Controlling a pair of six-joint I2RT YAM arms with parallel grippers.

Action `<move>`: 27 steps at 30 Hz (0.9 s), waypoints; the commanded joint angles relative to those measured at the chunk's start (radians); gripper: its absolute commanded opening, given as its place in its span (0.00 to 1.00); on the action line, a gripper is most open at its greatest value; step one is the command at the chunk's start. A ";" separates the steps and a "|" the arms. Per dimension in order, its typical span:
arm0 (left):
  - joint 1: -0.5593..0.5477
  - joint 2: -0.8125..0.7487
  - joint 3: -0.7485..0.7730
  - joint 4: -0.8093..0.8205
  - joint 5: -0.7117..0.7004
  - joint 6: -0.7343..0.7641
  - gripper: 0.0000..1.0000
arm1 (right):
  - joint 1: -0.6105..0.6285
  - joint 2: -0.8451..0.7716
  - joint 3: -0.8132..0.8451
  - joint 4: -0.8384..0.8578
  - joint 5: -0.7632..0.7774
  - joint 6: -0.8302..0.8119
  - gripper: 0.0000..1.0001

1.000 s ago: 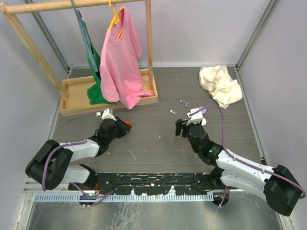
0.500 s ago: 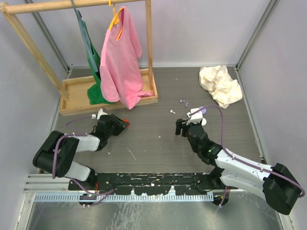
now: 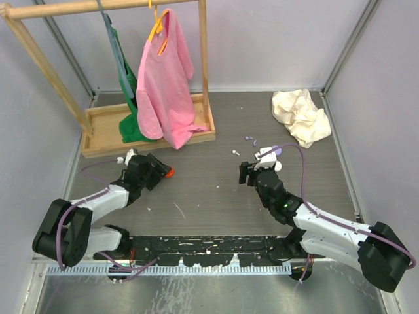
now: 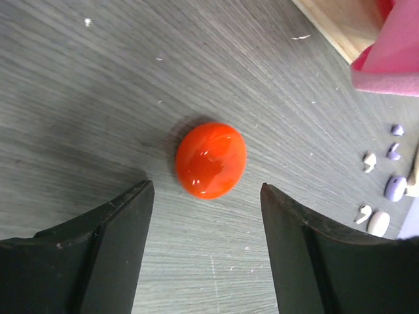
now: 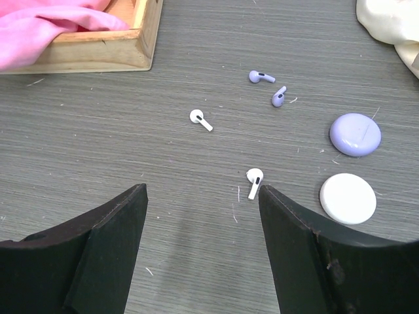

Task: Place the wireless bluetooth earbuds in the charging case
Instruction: Place the charging case at the center of the board.

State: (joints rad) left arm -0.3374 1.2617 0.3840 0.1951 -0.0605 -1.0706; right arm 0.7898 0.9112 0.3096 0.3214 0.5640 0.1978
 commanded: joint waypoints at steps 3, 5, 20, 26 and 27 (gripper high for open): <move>0.009 -0.094 0.060 -0.273 -0.060 0.102 0.72 | -0.001 0.002 0.006 0.056 0.007 0.002 0.75; 0.009 -0.126 0.070 -0.320 -0.073 0.121 0.74 | -0.002 -0.001 0.006 0.054 0.007 0.002 0.75; 0.009 -0.527 0.051 -0.375 -0.052 0.378 0.87 | -0.080 0.136 0.203 -0.226 -0.049 0.086 0.80; 0.008 -0.626 0.041 -0.337 -0.045 0.455 0.98 | -0.157 0.196 0.256 -0.327 -0.065 0.133 0.80; 0.008 -0.634 0.036 -0.308 -0.035 0.461 0.98 | -0.176 0.205 0.267 -0.348 -0.065 0.142 0.80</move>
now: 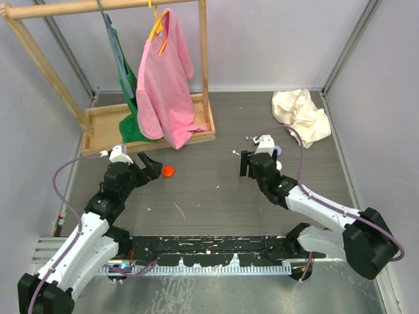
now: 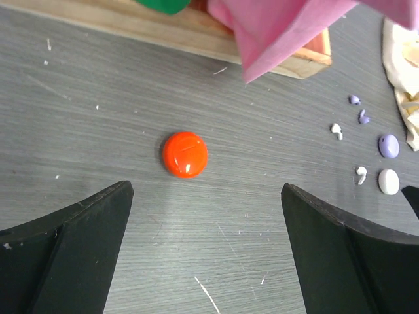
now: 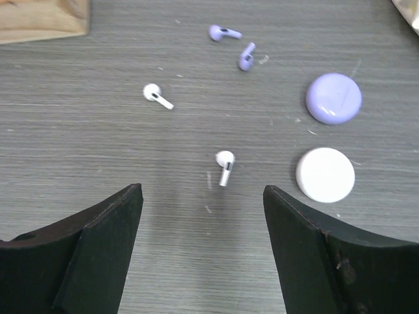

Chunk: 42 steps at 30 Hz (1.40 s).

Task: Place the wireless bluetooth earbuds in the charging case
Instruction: Place the charging case at the center of the board, then pick up the charging case at the center of the board.

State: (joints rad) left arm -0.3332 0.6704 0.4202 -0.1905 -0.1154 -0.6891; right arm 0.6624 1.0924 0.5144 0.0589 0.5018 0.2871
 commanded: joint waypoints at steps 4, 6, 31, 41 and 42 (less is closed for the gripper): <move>0.003 -0.046 -0.008 0.154 0.065 0.093 0.98 | -0.114 0.050 0.100 -0.154 -0.012 0.074 0.80; -0.001 -0.048 -0.009 0.176 0.067 0.100 0.98 | -0.150 0.054 0.105 -0.168 -0.028 0.075 0.80; -0.069 -0.089 -0.091 0.230 0.062 0.165 0.98 | -0.601 0.403 0.272 -0.114 -0.511 0.000 0.83; -0.078 -0.092 -0.096 0.241 0.061 0.166 0.98 | -0.601 0.376 0.241 -0.176 -0.534 0.011 0.77; -0.079 -0.093 -0.096 0.241 0.061 0.165 0.98 | -0.601 0.371 0.240 -0.186 -0.540 0.010 0.77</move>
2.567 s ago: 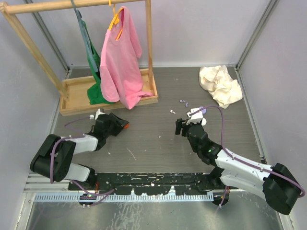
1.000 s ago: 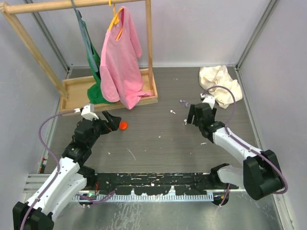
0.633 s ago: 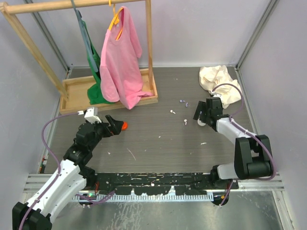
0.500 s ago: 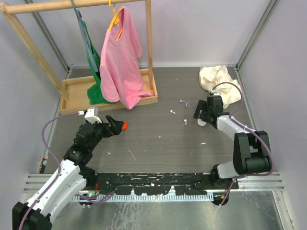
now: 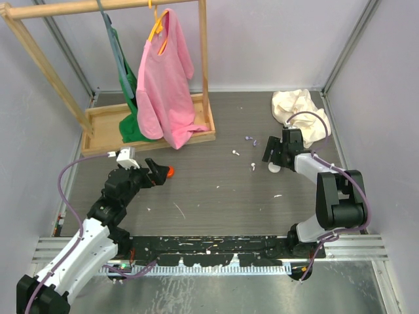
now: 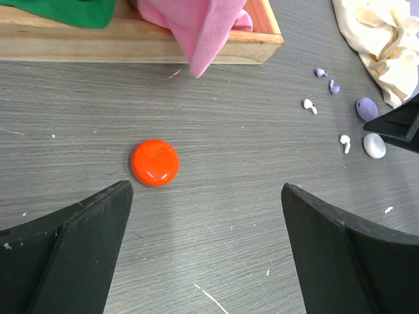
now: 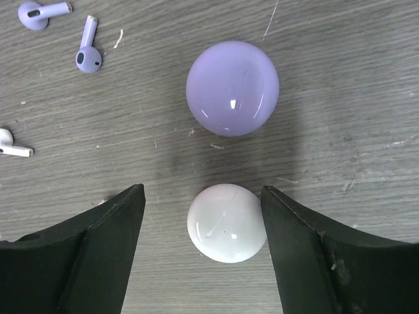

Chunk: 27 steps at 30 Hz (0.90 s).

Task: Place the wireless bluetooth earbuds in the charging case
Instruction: Pick up the charging case at the center of the board.

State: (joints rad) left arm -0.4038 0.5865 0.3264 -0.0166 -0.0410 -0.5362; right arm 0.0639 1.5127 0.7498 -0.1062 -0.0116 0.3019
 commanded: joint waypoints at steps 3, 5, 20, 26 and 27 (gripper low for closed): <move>-0.009 -0.012 -0.003 0.067 -0.013 0.013 0.98 | -0.003 -0.060 -0.001 -0.052 -0.040 -0.006 0.74; -0.010 -0.014 -0.004 0.067 -0.013 0.012 0.98 | -0.002 -0.066 -0.001 -0.076 -0.045 -0.007 0.72; -0.017 -0.022 -0.003 0.065 -0.007 0.015 0.98 | 0.027 -0.076 0.023 -0.156 -0.024 -0.042 0.68; -0.017 -0.022 -0.004 0.069 -0.001 0.017 0.98 | 0.065 -0.020 0.079 -0.193 0.041 -0.073 0.68; -0.017 -0.022 -0.004 0.069 -0.001 0.018 0.98 | 0.070 -0.011 0.088 -0.200 0.052 -0.077 0.68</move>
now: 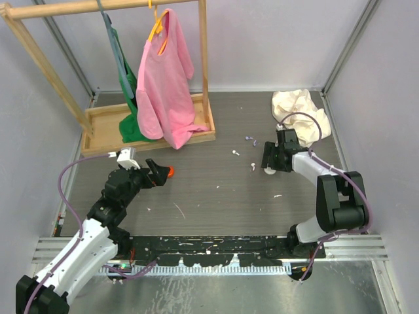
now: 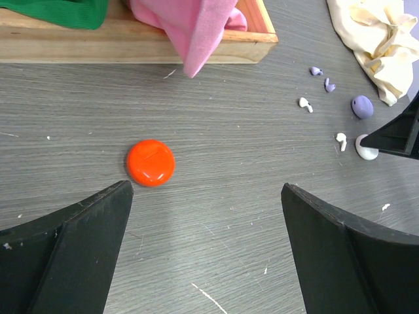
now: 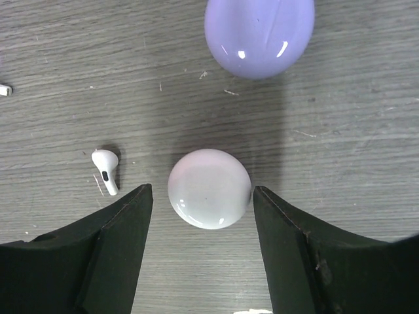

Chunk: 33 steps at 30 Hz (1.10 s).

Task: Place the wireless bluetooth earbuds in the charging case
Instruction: Pick up the charging case at the center of the board.

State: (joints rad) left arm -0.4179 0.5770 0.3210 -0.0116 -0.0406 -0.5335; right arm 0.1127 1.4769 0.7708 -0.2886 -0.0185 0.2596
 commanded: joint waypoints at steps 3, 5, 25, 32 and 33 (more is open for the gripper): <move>-0.002 -0.012 0.000 0.065 0.001 0.015 0.98 | 0.032 0.051 0.090 -0.038 0.078 -0.048 0.68; -0.003 -0.012 0.000 0.065 0.001 0.016 0.98 | 0.036 0.063 0.101 -0.046 0.090 -0.052 0.68; -0.002 -0.014 -0.017 0.088 -0.023 -0.018 0.98 | 0.073 0.106 0.126 -0.080 0.120 -0.077 0.57; -0.002 -0.016 -0.034 0.109 -0.031 -0.032 0.99 | 0.124 0.010 0.106 -0.064 0.136 -0.042 0.55; -0.003 -0.015 -0.043 0.128 -0.025 -0.034 1.00 | 0.138 -0.004 0.104 -0.062 0.140 -0.036 0.54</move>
State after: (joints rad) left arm -0.4179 0.5751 0.2958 0.0132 -0.0540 -0.5518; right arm 0.2108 1.5661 0.8711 -0.3748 0.0982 0.1940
